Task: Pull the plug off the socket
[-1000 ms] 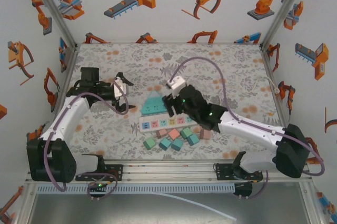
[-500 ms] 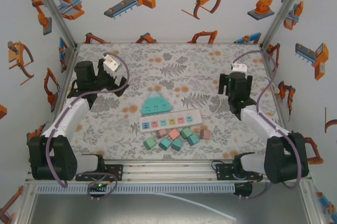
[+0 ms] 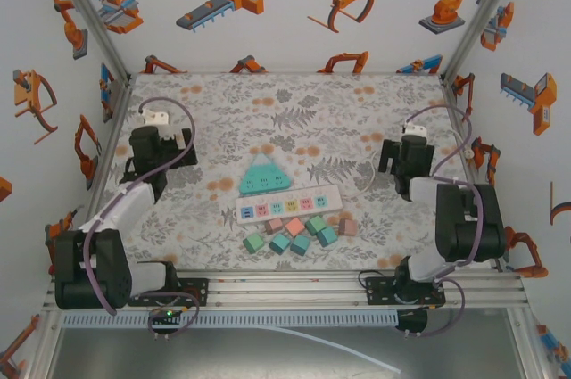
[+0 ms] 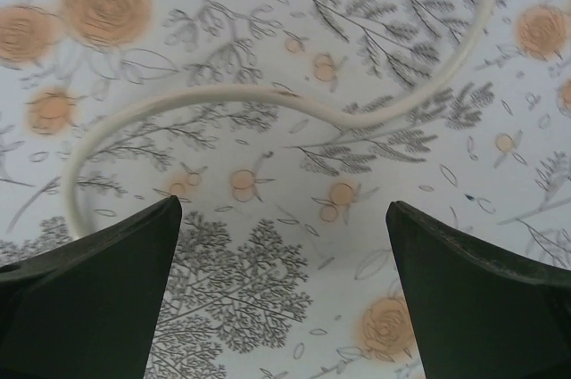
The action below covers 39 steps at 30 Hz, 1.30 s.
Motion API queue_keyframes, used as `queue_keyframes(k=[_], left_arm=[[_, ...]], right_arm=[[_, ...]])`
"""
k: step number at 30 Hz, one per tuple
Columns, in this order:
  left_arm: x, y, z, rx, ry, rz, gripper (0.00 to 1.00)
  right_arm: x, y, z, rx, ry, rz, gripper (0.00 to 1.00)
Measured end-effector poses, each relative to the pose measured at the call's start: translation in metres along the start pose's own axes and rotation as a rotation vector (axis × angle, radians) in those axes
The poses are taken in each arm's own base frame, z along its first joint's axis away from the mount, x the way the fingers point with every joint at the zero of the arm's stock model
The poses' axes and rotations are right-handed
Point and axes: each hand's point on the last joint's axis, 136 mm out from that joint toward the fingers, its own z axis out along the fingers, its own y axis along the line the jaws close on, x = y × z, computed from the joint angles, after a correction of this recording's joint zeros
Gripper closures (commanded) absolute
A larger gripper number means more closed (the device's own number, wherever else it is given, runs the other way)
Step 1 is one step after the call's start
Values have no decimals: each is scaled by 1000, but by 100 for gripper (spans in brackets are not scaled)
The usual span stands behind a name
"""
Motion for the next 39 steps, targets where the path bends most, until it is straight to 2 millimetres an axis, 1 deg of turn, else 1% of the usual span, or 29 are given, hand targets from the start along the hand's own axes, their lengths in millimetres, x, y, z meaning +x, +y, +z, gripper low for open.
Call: queue_keyframes(k=[2,3,4,5,6,7,10,12,17,19,21,28,39], left_arm=[[21,10,-7,-53,5,-31,3],[28,14,-9,-75,10,-36,3],[36,18,-11,-103,14,-37,3],[41,20,-13,-121,15,-34,3],[44,22,-14,-134,12,-32,3],[46,23,-15,-148,2,-30,3],[52,27,-15,-166,-25,-31,3],[58,28,-11,-171,-15,-24,3],[53,27,9,-167,-72,-10,3],[59,29,22,-169,-79,-8,3],[72,32,34,-170,-55,-11,3],[52,29,38,-138,-109,-12,3],[53,26,39,-125,-104,-8,3]], right_arm=[[3,3,-6,-32,-54,7,12],[7,3,-8,-43,-73,11,12],[15,3,-10,-54,-76,10,6],[21,4,-11,-66,-79,13,5],[21,5,-12,-77,-87,11,2],[19,7,-12,-89,-97,8,1],[9,11,-14,-114,-138,5,1],[5,12,-14,-117,-155,6,1],[2,8,-14,-96,-167,11,1],[1,8,-14,-97,-168,11,1],[1,8,-14,-98,-169,11,1],[1,8,-14,-98,-169,10,1],[1,8,-14,-98,-169,11,1]])
